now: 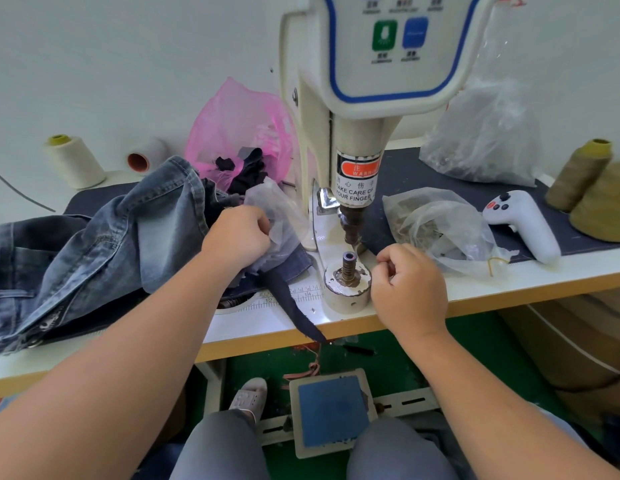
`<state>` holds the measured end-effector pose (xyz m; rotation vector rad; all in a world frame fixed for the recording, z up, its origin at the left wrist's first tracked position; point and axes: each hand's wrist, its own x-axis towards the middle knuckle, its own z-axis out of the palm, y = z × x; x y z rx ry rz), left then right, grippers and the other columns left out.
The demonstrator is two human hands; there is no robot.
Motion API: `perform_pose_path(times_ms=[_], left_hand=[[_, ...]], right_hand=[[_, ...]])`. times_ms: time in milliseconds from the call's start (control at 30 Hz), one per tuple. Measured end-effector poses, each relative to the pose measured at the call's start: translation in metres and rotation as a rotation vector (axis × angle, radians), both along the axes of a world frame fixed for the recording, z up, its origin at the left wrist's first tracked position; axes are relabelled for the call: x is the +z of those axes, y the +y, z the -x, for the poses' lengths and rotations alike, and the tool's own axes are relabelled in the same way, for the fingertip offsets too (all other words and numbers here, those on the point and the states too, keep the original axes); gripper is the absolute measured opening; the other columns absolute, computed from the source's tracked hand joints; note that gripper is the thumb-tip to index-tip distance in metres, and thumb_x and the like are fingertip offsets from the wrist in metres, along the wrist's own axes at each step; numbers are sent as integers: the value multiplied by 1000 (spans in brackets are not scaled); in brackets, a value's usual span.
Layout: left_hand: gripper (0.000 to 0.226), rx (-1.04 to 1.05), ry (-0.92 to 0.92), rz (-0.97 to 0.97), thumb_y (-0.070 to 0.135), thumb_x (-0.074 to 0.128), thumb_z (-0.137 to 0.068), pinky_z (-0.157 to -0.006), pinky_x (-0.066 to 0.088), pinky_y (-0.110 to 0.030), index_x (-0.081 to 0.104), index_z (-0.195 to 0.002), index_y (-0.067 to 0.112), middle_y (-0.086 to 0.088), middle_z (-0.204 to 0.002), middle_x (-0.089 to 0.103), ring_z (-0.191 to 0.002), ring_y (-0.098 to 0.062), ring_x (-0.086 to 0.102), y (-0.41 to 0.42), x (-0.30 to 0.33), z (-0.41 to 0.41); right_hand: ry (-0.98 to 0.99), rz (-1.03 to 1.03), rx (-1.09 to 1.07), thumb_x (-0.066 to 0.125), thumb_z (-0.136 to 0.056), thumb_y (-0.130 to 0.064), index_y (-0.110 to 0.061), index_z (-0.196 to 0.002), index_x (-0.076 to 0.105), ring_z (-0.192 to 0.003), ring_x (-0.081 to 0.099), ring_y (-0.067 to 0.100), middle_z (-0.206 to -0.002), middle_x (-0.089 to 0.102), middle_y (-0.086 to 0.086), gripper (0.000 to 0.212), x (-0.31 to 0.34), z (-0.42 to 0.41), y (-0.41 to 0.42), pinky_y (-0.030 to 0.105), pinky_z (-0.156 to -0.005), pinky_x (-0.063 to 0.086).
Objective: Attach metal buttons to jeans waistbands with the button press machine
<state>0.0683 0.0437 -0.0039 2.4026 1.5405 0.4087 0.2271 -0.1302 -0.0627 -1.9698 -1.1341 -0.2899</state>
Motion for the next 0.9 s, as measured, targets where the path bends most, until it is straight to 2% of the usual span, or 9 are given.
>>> perform_pose_path(times_ms=[167, 267, 400, 600, 733, 900], left_hand=[[23, 12, 198, 9, 17, 55, -91, -74, 53, -37, 68, -109, 18, -6, -97, 65, -85, -25, 61, -1, 8, -5], [30, 33, 331, 61, 23, 54, -94, -86, 55, -44, 63, -121, 15, -11, -107, 64, -99, -31, 62, -2, 14, -10], [34, 69, 458, 155, 15, 54, -97, -103, 46, -46, 59, -130, 7, -16, -128, 59, -121, -35, 55, 2, 17, -20], [38, 41, 448, 85, 14, 50, -97, -98, 49, -46, 57, -135, 13, -14, -130, 58, -119, -34, 57, 6, 17, -16], [31, -1, 470, 107, 16, 52, -97, -101, 48, -47, 62, -126, 9, -13, -123, 62, -115, -33, 58, 6, 18, -16], [29, 5, 516, 12, 16, 52, -96, -89, 51, -42, 62, -123, 14, -8, -114, 62, -111, -31, 60, -1, 18, -16]], right_hand=[[-5, -5, 0, 60, -84, 0, -8, -76, 67, -66, 48, 17, -72, 59, 1, 12, -1, 0, 1, 17, -52, 27], [-6, -11, -3, 60, -83, 0, -8, -75, 66, -66, 47, 17, -71, 58, 0, 12, 0, 0, 1, 17, -52, 25], [-7, -2, -1, 60, -84, -1, -8, -76, 66, -66, 47, 16, -72, 59, 1, 12, 0, 0, 0, 17, -52, 25], [-4, 2, 0, 59, -84, -2, -8, -76, 66, -66, 48, 17, -72, 60, 2, 12, 0, 0, 1, 17, -52, 25], [-4, -16, 5, 59, -83, 0, -8, -75, 66, -65, 48, 18, -71, 61, 4, 12, -1, 0, 1, 18, -51, 25], [-2, -19, 2, 60, -83, -1, -8, -75, 66, -65, 47, 18, -71, 61, 3, 12, -1, 0, 1, 17, -51, 25]])
